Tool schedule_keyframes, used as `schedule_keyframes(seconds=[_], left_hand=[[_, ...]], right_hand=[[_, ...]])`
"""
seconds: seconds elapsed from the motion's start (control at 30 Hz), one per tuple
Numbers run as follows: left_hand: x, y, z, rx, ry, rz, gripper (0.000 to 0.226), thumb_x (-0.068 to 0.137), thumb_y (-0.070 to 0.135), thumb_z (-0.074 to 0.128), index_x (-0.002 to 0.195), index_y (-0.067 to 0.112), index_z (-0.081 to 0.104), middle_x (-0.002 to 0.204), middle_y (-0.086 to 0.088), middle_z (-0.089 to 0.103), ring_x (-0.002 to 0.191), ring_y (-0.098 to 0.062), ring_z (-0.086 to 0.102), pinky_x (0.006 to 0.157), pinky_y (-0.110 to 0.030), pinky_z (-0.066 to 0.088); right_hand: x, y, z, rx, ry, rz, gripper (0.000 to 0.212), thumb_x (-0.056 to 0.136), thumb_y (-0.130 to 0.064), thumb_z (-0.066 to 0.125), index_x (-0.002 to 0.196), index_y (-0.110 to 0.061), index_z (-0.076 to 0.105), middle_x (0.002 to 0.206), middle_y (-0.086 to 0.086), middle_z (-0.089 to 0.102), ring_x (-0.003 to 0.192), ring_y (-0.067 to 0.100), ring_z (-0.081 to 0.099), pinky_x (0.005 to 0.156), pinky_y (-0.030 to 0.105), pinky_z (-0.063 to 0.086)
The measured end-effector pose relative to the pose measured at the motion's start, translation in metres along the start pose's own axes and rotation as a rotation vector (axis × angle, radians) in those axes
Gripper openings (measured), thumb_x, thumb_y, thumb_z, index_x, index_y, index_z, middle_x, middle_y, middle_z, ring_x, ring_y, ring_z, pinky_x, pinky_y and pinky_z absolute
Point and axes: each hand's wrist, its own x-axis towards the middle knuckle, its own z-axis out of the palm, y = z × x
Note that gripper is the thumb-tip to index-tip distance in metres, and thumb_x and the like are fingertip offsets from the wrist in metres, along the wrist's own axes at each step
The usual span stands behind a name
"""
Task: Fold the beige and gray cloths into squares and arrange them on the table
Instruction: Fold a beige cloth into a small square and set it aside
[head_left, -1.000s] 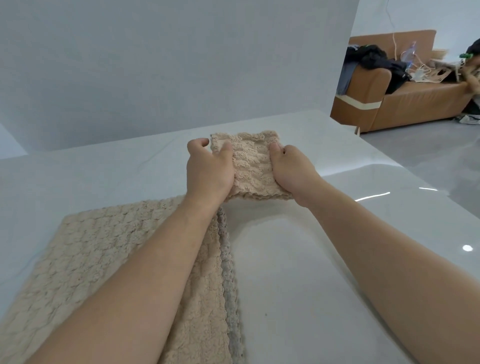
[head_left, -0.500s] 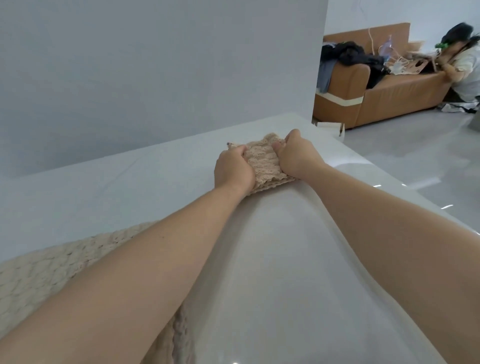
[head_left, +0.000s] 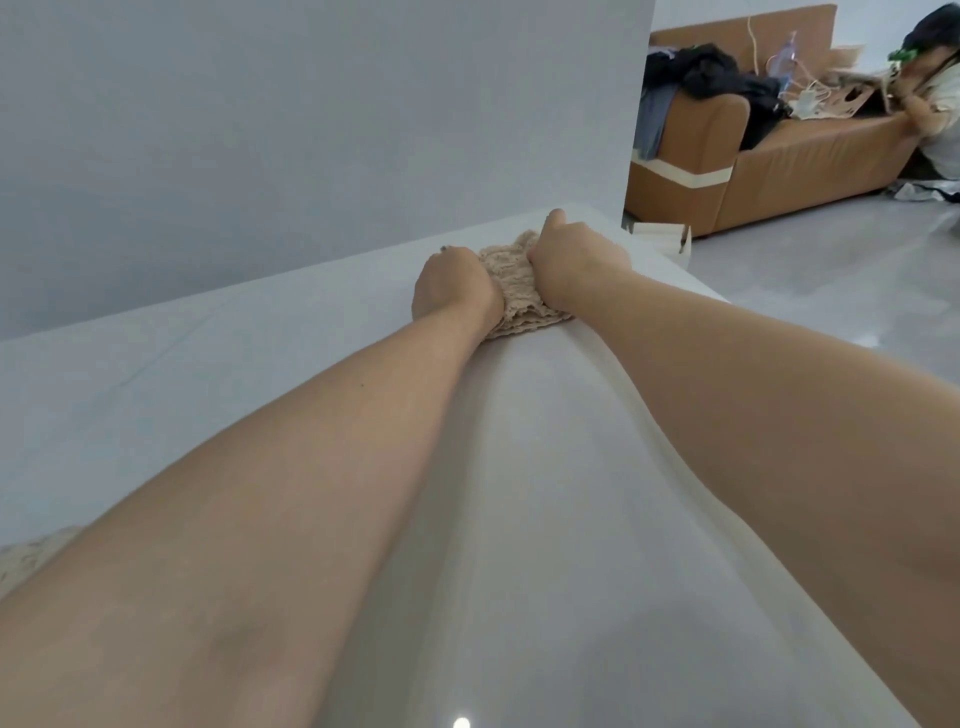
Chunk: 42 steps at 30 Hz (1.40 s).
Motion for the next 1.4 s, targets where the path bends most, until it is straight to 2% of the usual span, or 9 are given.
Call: schedule_keyframes(seconds=[0.23,0.33,0.43,0.57,0.67,0.83,1.07,1.2,1.4], left_hand=[[-0.004,0.008,-0.003,0.46,-0.041,0.124,0.034,0.09,0.013,0.05,0.122,0.013,0.061,0.135,-0.007,0.051,0.107,-0.029,0.058,0.07,-0.032,0.04],[0.003,0.007,-0.01,0.483,-0.014,0.129,0.042,0.092,0.014,0.049,0.133,0.014,0.057,0.148,-0.009,0.039,0.122,-0.03,0.049,0.088,-0.038,0.042],[0.009,0.005,-0.01,0.375,0.079,0.324,0.044,0.105,0.028,0.033,0.144,0.015,0.048,0.162,-0.008,0.03,0.139,-0.031,0.039,0.108,-0.046,0.034],[0.015,-0.005,0.016,0.287,-0.129,0.438,0.053,0.107,0.039,0.017,0.142,0.013,0.047,0.15,-0.007,0.045,0.141,-0.029,0.038,0.113,-0.047,0.032],[0.022,-0.011,0.028,0.305,-0.205,0.374,0.062,0.106,0.044,0.012,0.158,0.012,0.025,0.167,-0.007,0.022,0.154,-0.027,0.016,0.124,-0.05,0.012],[0.019,-0.016,0.024,0.353,-0.243,0.281,0.07,0.105,0.051,0.012,0.161,0.01,0.01,0.169,-0.008,0.012,0.156,-0.029,0.007,0.125,-0.051,0.005],[0.018,-0.02,0.022,0.322,-0.278,0.224,0.069,0.104,0.052,0.014,0.161,0.013,0.012,0.169,-0.005,0.011,0.156,-0.027,0.008,0.125,-0.051,0.005],[0.02,-0.013,0.003,0.169,-0.407,0.143,0.066,0.106,0.05,0.019,0.162,0.017,0.004,0.17,-0.002,-0.006,0.157,-0.025,-0.002,0.125,-0.05,-0.001],[-0.023,-0.044,-0.048,0.276,-0.317,0.37,0.05,0.108,0.031,0.025,0.149,0.004,0.036,0.157,-0.013,0.035,0.146,-0.027,0.03,0.12,-0.043,0.023]], right_hand=[[0.002,0.012,0.003,-0.162,0.02,0.015,0.035,0.103,-0.031,0.039,0.13,-0.009,0.042,0.125,0.016,0.058,0.112,0.036,0.057,0.071,0.04,0.037],[-0.001,0.017,-0.006,-0.1,0.08,0.013,0.044,0.107,-0.039,0.032,0.139,-0.009,0.039,0.134,0.018,0.047,0.121,0.039,0.05,0.078,0.045,0.043],[0.005,0.018,-0.008,-0.051,0.15,-0.211,0.038,0.108,-0.025,0.033,0.139,-0.007,0.046,0.141,0.016,0.047,0.125,0.04,0.048,0.093,0.048,0.047],[0.012,0.018,0.01,0.115,-0.12,-0.316,0.036,0.107,-0.027,0.029,0.129,-0.014,0.054,0.14,0.01,0.056,0.13,0.034,0.05,0.108,0.045,0.039],[0.016,0.023,0.017,0.032,-0.2,-0.299,0.05,0.109,-0.036,0.021,0.15,-0.015,0.041,0.159,0.004,0.039,0.146,0.029,0.035,0.12,0.047,0.024],[0.025,0.034,0.023,-0.032,-0.257,-0.245,0.059,0.108,-0.045,0.011,0.162,-0.023,0.015,0.169,-0.007,0.013,0.156,0.017,0.01,0.125,0.049,0.007],[0.024,0.032,0.024,-0.044,-0.264,-0.233,0.058,0.108,-0.043,0.01,0.162,-0.022,0.014,0.169,-0.007,0.012,0.156,0.017,0.009,0.125,0.05,0.006],[0.016,0.026,0.013,-0.062,-0.295,-0.186,0.059,0.107,-0.045,0.01,0.163,-0.026,0.005,0.17,-0.007,0.001,0.157,0.02,0.003,0.123,0.057,0.003],[-0.02,0.01,-0.01,-0.044,-0.167,-0.242,0.06,0.108,-0.043,0.011,0.162,-0.024,-0.002,0.17,-0.005,-0.007,0.157,0.018,-0.003,0.124,0.056,0.001]])
